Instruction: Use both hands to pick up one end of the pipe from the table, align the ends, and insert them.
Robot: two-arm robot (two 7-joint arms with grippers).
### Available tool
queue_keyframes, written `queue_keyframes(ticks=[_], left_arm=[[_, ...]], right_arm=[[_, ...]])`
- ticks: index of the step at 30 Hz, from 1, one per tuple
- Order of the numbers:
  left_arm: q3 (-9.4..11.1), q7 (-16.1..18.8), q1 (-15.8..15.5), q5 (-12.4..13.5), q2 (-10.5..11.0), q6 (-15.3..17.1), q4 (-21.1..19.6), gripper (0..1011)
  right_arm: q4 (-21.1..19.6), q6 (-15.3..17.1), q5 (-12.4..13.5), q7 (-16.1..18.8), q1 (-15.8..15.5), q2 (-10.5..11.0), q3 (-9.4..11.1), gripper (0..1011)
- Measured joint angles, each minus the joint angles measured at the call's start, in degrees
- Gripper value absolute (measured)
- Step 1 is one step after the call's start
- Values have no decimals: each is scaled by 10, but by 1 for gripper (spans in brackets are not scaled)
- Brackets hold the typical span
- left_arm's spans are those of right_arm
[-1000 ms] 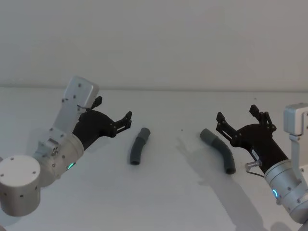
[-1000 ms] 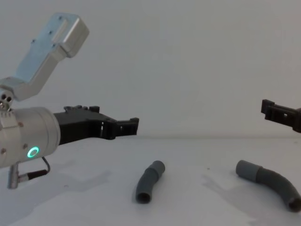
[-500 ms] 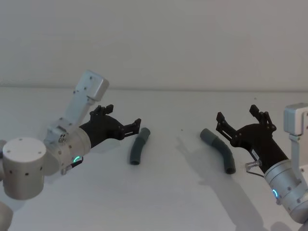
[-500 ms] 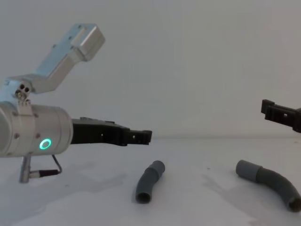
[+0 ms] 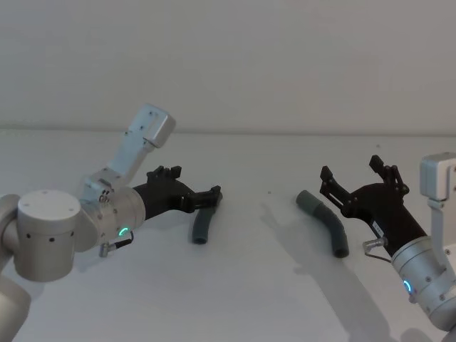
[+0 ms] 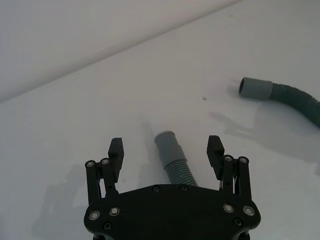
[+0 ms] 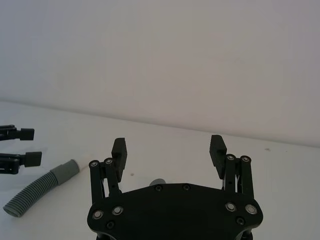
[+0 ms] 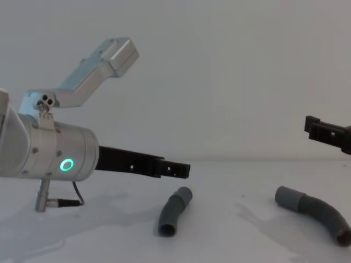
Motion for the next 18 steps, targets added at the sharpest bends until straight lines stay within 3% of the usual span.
queue_keyframes(ticks=[18], left_arm=[[0, -8, -11, -7, -18, 53, 19, 1001]], right_arm=[[0, 0, 0, 0, 0, 0, 0, 1003]])
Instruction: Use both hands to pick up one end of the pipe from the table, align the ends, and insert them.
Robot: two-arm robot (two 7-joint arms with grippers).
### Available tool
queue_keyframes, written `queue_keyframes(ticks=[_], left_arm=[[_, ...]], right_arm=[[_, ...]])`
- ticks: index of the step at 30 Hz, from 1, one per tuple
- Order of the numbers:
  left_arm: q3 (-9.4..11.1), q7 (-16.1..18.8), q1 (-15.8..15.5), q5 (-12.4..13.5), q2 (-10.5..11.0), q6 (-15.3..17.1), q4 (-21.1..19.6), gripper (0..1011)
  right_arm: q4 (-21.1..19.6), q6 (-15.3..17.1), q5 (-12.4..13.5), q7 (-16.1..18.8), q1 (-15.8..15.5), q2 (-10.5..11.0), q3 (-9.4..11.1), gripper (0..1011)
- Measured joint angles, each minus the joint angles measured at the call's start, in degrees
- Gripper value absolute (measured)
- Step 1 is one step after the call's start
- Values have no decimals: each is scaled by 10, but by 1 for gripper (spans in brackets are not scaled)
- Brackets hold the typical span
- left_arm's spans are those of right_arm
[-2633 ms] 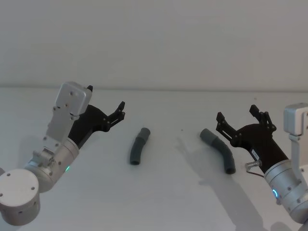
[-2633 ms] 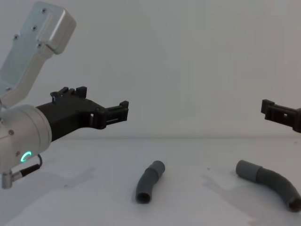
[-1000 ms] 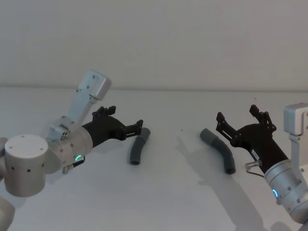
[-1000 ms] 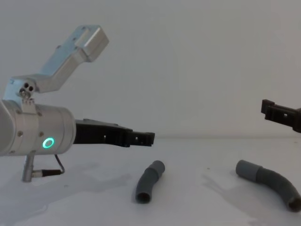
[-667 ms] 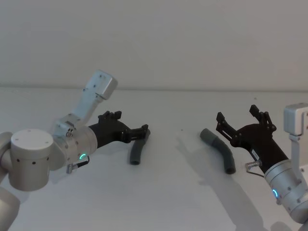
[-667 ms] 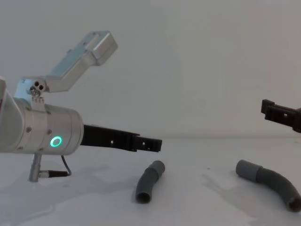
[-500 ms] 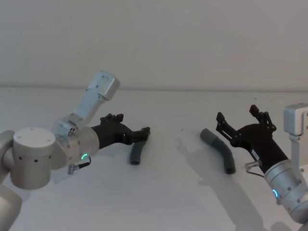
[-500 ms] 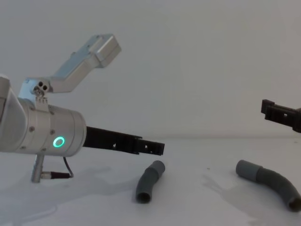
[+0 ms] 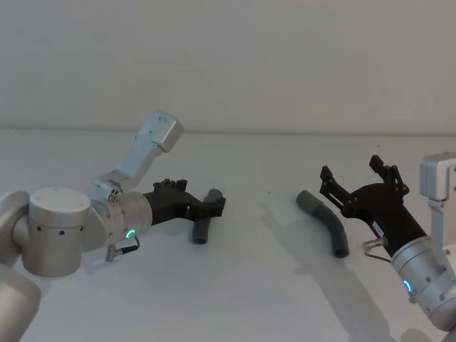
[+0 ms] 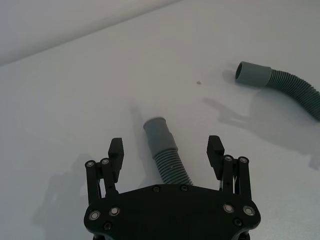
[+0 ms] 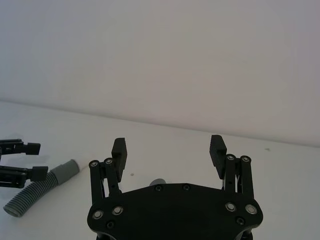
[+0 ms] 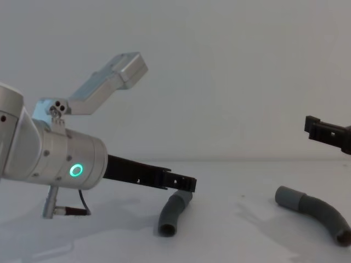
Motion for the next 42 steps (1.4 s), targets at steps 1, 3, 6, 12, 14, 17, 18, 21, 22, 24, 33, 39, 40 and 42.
queue_keyframes(ticks=[1, 3, 6, 12, 14, 17, 18, 21, 22, 24, 33, 39, 40, 42], left_arm=[[0, 0, -1, 0, -1, 1, 1, 1001], [2, -1, -3, 1, -3, 4, 6, 1001], [5, -4, -7, 4, -5, 7, 11, 1001], [13, -11, -18, 11, -9, 12, 25, 1001], [15, -13, -20, 12, -11, 14, 28, 1001], [18, -16, -24, 15, -13, 18, 34, 1001], [19, -16, -25, 15, -14, 20, 35, 1001], [22, -19, -29, 17, -18, 26, 41, 1001], [23, -19, -29, 17, -18, 28, 41, 1001], [24, -19, -30, 19, -20, 32, 43, 1001], [29, -20, -34, 26, -25, 44, 48, 1001], [32, -21, -37, 31, -27, 48, 51, 1001], [32, -22, -37, 32, -28, 49, 51, 1001], [33, -22, -37, 32, -28, 49, 52, 1001]], right_arm=[[0, 0, 0, 0, 0, 0, 0, 1003], [0, 0, 0, 0, 0, 0, 0, 1003], [0, 0, 0, 0, 0, 0, 0, 1003], [0, 0, 0, 0, 0, 0, 0, 1003], [0, 0, 0, 0, 0, 0, 0, 1003], [0, 0, 0, 0, 0, 0, 0, 1003], [0, 0, 0, 0, 0, 0, 0, 1003], [0, 0, 0, 0, 0, 0, 0, 1003], [0, 0, 0, 0, 0, 0, 0, 1003], [0, 0, 0, 0, 0, 0, 0, 1003], [0, 0, 0, 0, 0, 0, 0, 1003], [0, 0, 0, 0, 0, 0, 0, 1003], [0, 0, 0, 0, 0, 0, 0, 1003], [0, 0, 0, 0, 0, 0, 0, 1003]])
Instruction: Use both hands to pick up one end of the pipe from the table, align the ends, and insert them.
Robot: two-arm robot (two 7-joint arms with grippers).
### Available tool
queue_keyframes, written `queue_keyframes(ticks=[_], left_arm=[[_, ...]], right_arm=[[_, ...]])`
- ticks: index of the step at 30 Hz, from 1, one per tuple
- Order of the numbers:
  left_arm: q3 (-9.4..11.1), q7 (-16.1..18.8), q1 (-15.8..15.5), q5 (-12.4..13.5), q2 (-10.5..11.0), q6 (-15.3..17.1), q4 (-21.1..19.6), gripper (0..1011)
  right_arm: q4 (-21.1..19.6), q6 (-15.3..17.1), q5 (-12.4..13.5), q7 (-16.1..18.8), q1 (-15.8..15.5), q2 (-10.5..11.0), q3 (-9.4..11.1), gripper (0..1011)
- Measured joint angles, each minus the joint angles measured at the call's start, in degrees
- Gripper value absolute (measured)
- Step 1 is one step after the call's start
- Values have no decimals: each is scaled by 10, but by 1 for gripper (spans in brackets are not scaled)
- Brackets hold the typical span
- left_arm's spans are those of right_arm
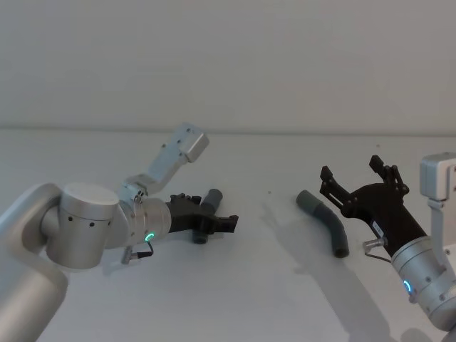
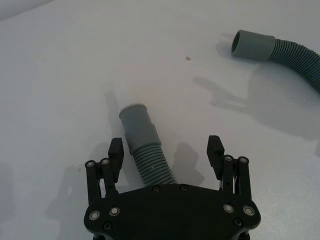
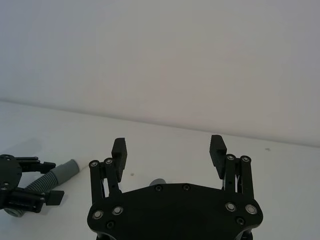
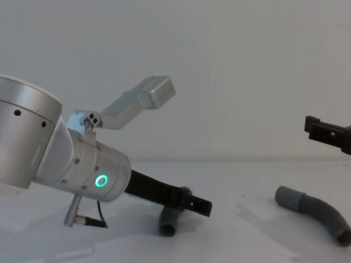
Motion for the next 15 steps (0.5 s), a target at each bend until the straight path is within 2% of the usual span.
queue_keyframes(ticks=[15], left_arm=[[1, -5, -3, 8, -5, 3, 6, 1001]], right_arm=[[0, 0, 0, 0, 0, 0, 0, 1003]])
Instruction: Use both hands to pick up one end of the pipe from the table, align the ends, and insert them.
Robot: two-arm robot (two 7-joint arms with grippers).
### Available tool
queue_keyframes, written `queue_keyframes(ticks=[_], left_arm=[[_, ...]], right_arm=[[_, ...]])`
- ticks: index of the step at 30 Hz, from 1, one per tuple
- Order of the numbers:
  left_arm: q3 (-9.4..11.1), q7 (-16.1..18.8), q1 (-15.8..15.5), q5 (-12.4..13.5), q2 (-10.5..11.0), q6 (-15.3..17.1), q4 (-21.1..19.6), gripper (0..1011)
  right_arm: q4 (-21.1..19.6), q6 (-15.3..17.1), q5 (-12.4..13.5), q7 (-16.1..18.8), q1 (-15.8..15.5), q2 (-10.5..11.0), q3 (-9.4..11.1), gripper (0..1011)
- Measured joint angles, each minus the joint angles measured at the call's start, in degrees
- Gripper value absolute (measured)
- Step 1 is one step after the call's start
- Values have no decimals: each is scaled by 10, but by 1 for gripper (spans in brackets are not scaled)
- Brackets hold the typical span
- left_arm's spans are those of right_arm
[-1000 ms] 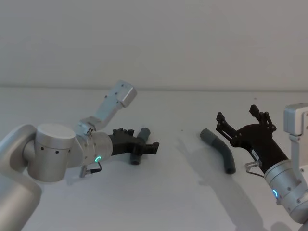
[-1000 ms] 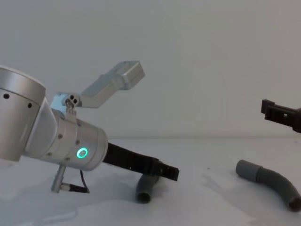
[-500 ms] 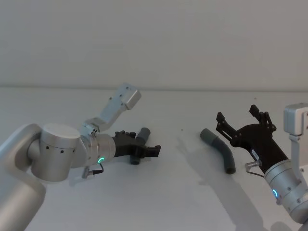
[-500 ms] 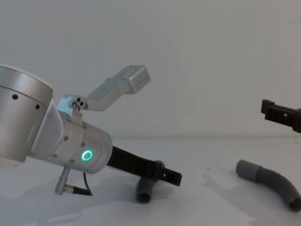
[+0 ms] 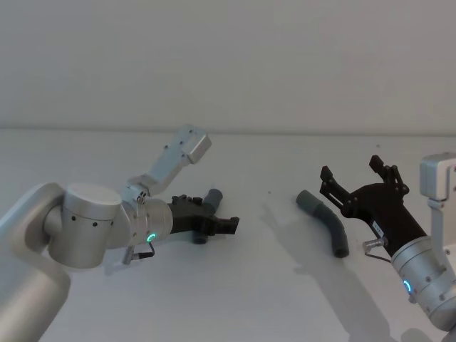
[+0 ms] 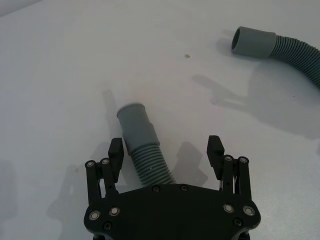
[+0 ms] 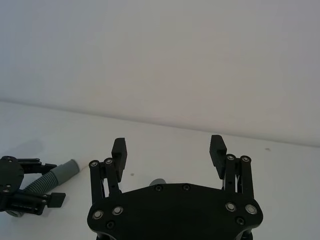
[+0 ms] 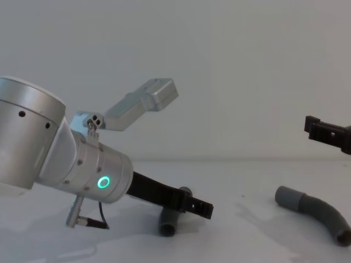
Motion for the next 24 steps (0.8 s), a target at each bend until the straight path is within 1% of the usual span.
queue_keyframes(ticks=[24], left_arm=[[-2, -17, -11, 10, -6, -2, 22, 1001]], right_arm=[[0, 0, 0, 0, 0, 0, 0, 1003]])
